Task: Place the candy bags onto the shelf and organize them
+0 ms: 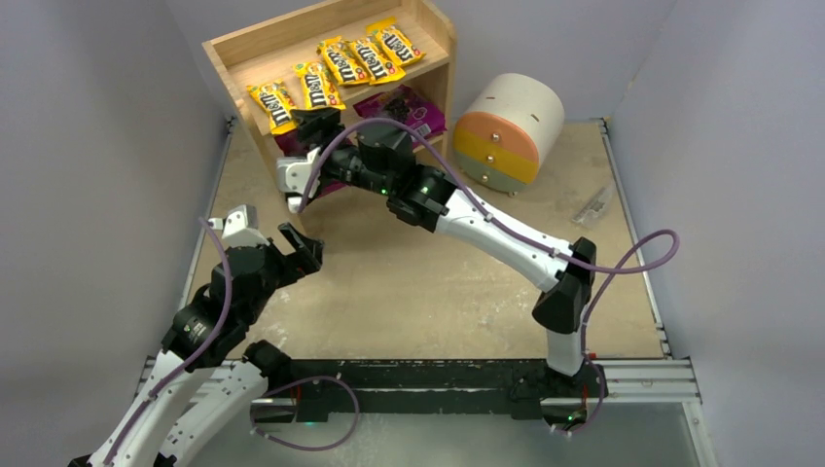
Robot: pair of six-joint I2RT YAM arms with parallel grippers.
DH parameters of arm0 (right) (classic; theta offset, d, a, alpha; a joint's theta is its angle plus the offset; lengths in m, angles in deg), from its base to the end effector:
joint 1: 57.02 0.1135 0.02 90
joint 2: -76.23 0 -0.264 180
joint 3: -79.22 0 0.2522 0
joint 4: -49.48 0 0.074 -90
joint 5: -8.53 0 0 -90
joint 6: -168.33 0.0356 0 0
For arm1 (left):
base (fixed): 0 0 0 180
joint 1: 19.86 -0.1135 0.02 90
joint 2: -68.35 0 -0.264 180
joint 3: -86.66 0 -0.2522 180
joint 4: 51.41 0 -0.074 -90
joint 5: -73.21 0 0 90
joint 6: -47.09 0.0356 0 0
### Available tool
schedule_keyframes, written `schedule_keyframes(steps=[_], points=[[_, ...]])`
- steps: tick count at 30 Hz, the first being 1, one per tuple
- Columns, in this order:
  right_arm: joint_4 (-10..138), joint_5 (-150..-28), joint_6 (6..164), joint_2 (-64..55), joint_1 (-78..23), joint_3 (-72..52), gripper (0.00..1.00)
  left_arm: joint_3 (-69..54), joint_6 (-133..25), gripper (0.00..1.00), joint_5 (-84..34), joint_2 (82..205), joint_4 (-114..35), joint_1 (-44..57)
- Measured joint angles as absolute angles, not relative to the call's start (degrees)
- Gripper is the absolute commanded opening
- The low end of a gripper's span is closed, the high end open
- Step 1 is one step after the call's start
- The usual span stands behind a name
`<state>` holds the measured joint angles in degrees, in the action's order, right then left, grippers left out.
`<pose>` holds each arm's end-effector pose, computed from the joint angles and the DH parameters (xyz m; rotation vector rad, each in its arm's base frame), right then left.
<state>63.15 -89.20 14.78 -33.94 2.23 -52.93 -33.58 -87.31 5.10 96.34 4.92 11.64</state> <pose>0.2275 0.3918 0.4715 -1.3025 0.5835 0.0343 0.0910 -0.0402 0.3257 -0.4676 1.9430 -0.4812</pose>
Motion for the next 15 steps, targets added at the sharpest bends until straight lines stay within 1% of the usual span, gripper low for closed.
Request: schedule_keyframes(steps=[2, 6, 8, 12, 15], points=[[62.88, -89.99, 15.28, -31.96, 2.23, -49.65, 0.91, -33.58, -87.29, 1.0, 5.1, 96.36, 4.92, 11.64], [60.81, -91.01, 17.31, -24.85, 2.34, -40.42, 0.99, -33.58, -87.31, 1.0, 5.1, 96.58, 4.9, 11.64], [58.95, -91.56, 18.45, -20.37, 2.36, -35.48, 0.99, -33.6, -87.31, 1.0, 5.06, 96.89, 4.83, 11.64], [53.7, -91.25, 22.19, -7.83, 2.58, -22.41, 0.99, -34.28, -87.31, 1.0, 4.82, 97.85, 3.76, 11.64], [48.85, -87.95, 28.64, 1.77, 2.71, -12.21, 0.99, -35.38, -87.33, 1.0, 4.43, 98.66, 2.74, 11.64]])
